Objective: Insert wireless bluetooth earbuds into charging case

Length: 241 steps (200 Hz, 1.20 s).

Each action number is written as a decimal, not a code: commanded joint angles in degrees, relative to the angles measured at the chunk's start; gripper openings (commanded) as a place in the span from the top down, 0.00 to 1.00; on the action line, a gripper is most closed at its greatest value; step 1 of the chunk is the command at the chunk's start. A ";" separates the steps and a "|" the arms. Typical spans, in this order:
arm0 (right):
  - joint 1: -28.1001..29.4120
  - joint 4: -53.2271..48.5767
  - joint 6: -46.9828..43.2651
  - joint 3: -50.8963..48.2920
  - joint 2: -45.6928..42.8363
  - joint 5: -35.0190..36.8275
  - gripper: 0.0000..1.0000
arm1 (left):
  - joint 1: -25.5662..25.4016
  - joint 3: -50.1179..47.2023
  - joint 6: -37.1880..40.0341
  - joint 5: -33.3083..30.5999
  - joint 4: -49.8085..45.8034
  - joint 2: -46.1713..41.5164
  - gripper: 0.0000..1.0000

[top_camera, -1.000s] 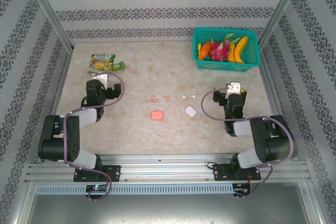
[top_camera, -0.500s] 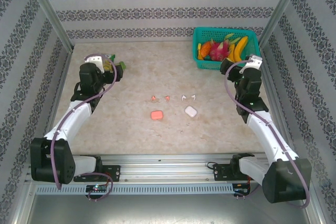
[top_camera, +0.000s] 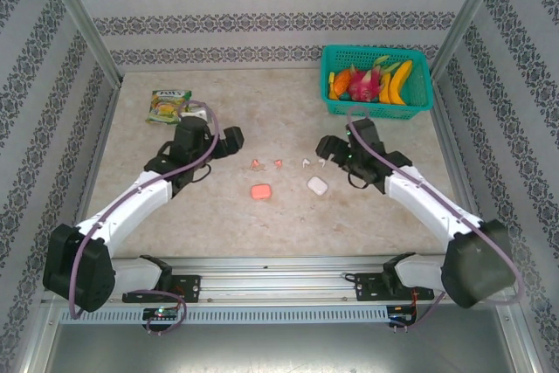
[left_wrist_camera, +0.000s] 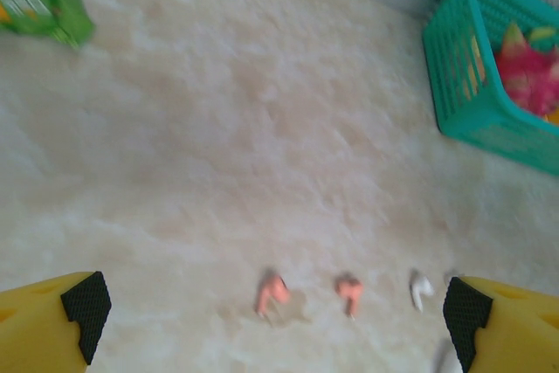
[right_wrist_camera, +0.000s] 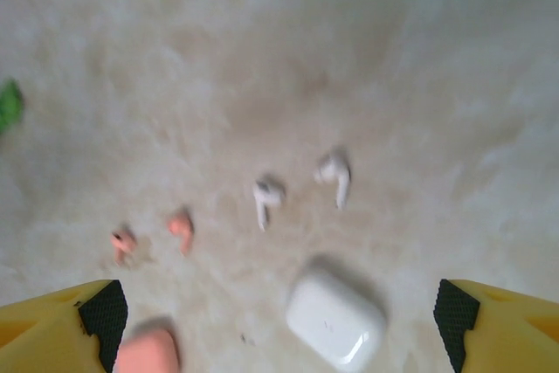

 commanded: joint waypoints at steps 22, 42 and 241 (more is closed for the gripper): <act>5.62 -10.37 10.82 3.92 10.66 9.67 0.04 | -7.04 -1.28 -8.75 -6.42 -0.19 3.20 0.00; 7.81 -12.70 11.86 6.63 15.18 11.21 0.03 | -8.04 0.95 -8.39 -6.80 -1.52 5.10 0.00; 12.75 -11.44 14.20 10.82 29.35 12.66 0.21 | -9.29 3.91 -7.62 -6.18 -1.54 7.86 0.00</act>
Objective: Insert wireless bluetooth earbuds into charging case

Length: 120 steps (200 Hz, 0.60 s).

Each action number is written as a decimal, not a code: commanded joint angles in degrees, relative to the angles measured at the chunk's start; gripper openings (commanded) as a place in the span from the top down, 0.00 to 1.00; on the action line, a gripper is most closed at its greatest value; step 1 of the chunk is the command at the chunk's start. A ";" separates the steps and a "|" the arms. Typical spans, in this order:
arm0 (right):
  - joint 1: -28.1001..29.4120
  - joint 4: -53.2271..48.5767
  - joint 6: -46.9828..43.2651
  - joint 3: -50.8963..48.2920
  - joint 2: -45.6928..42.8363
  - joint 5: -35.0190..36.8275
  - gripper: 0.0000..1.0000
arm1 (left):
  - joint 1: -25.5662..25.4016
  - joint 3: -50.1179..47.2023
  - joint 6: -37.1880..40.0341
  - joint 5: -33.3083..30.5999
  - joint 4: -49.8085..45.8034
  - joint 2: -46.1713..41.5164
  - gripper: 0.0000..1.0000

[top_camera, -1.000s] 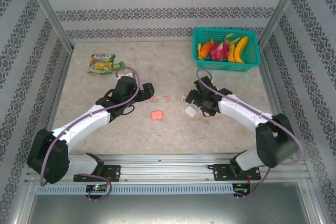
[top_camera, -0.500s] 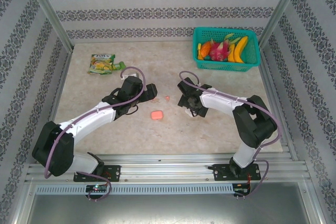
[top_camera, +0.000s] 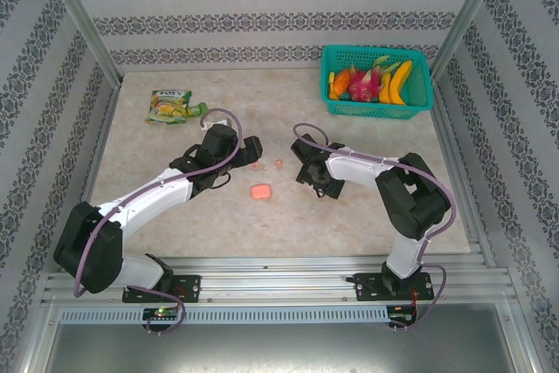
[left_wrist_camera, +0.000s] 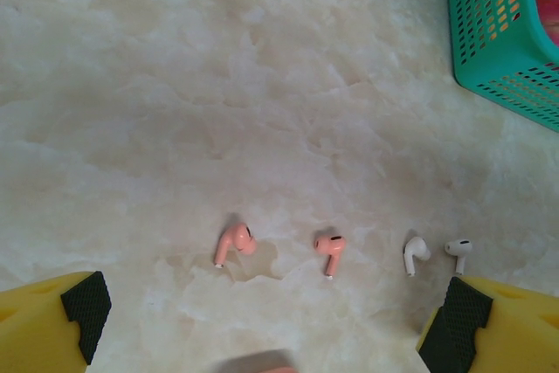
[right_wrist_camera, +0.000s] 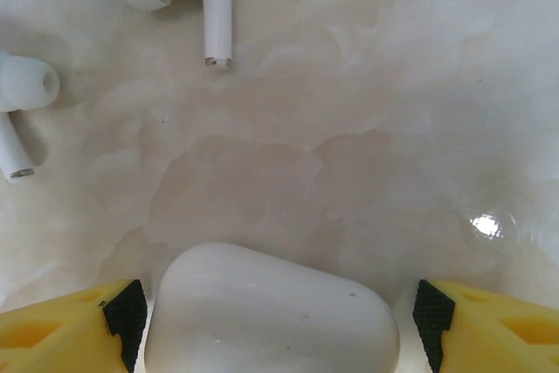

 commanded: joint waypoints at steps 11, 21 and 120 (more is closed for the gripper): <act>0.70 -0.65 -1.48 -1.25 -0.53 2.06 0.23 | -1.12 2.10 0.00 -0.13 -1.21 0.68 0.00; 0.70 -0.29 -2.41 -2.56 -1.48 2.18 0.26 | -1.26 2.37 0.20 -0.13 -1.55 0.58 0.00; -0.82 2.89 -5.15 -9.04 -7.77 1.83 0.18 | -2.06 2.10 -4.22 6.56 1.59 1.13 0.00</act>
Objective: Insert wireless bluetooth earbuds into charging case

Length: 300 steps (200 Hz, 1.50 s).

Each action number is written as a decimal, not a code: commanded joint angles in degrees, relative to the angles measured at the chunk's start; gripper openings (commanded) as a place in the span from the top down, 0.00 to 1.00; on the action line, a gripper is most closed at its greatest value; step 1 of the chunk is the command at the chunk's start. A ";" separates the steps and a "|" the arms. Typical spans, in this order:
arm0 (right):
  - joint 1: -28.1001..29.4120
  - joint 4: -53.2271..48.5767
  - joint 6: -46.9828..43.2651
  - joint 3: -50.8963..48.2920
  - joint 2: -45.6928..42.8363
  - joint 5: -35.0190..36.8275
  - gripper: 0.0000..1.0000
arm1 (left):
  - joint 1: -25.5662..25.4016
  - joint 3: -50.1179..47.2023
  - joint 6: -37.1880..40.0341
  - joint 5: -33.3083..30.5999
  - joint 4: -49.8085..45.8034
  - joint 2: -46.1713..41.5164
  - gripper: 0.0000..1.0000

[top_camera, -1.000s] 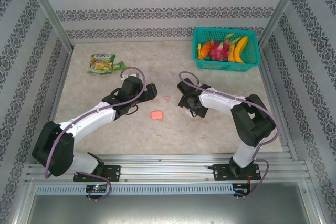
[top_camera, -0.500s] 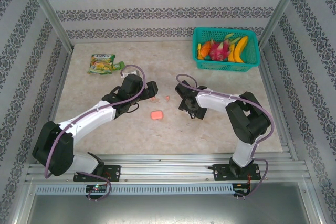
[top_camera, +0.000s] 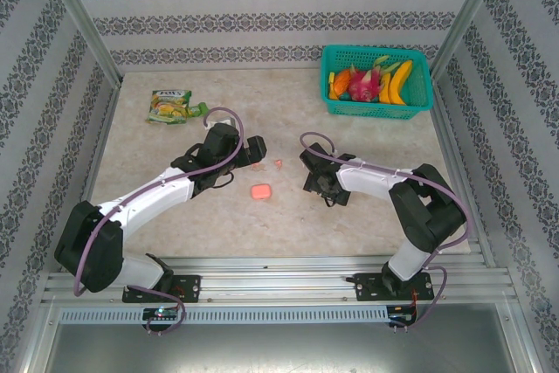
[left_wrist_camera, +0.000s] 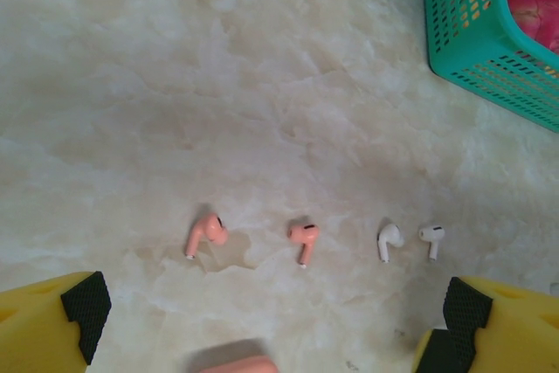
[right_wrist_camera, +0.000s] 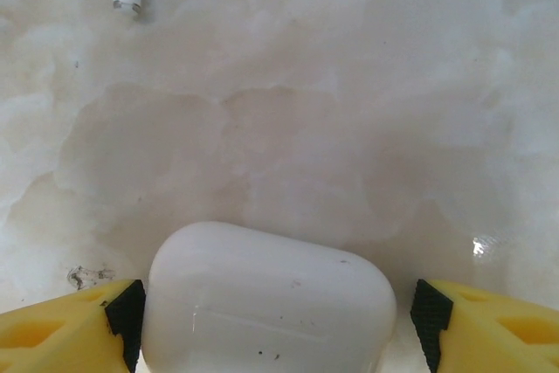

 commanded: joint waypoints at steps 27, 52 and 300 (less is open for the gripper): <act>-1.25 -0.89 -1.05 0.84 0.07 0.95 0.17 | -1.19 -0.39 -8.00 5.45 4.38 0.64 0.00; -1.53 -0.54 -1.04 1.40 0.91 0.78 0.18 | -1.19 -1.59 -11.98 6.18 5.56 0.58 0.00; -0.62 0.76 10.30 1.62 2.13 -2.53 0.33 | -5.74 -3.69 -19.86 1.63 11.77 4.41 0.00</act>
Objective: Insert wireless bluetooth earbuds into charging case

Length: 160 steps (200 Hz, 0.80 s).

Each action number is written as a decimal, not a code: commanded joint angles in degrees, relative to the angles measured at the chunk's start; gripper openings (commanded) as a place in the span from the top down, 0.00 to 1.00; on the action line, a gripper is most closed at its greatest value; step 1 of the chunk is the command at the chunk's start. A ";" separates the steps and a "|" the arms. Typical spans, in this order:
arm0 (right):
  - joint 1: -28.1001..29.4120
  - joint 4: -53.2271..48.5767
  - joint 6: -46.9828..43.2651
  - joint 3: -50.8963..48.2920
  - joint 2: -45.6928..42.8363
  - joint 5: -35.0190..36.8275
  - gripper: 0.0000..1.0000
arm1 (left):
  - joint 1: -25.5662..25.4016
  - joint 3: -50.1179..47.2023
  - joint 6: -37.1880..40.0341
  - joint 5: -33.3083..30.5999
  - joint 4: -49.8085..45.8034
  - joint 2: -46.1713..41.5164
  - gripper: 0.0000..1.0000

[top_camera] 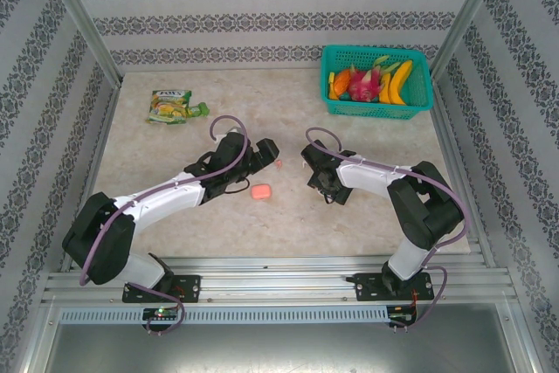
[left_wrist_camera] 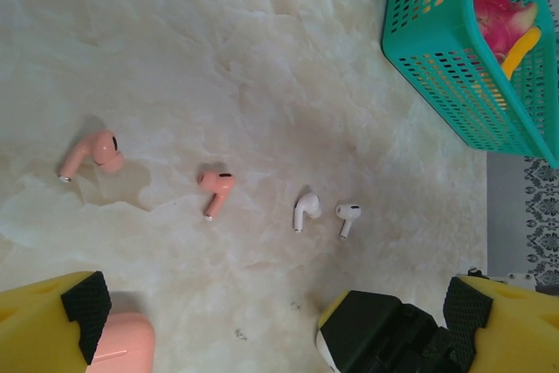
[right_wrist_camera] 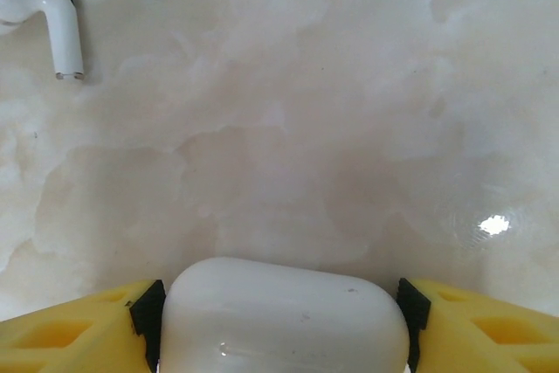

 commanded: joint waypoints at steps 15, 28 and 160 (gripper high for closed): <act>0.69 2.55 2.06 -0.26 -0.22 -3.04 0.36 | -1.19 -1.04 -0.50 -1.04 3.31 0.98 0.00; 0.58 2.71 2.04 -0.60 -1.44 -3.00 0.37 | -1.28 -1.67 0.19 -0.82 4.42 0.98 0.00; -4.89 6.80 3.19 -0.73 -10.78 -8.45 0.38 | -3.43 -9.25 12.19 11.95 34.41 8.76 0.00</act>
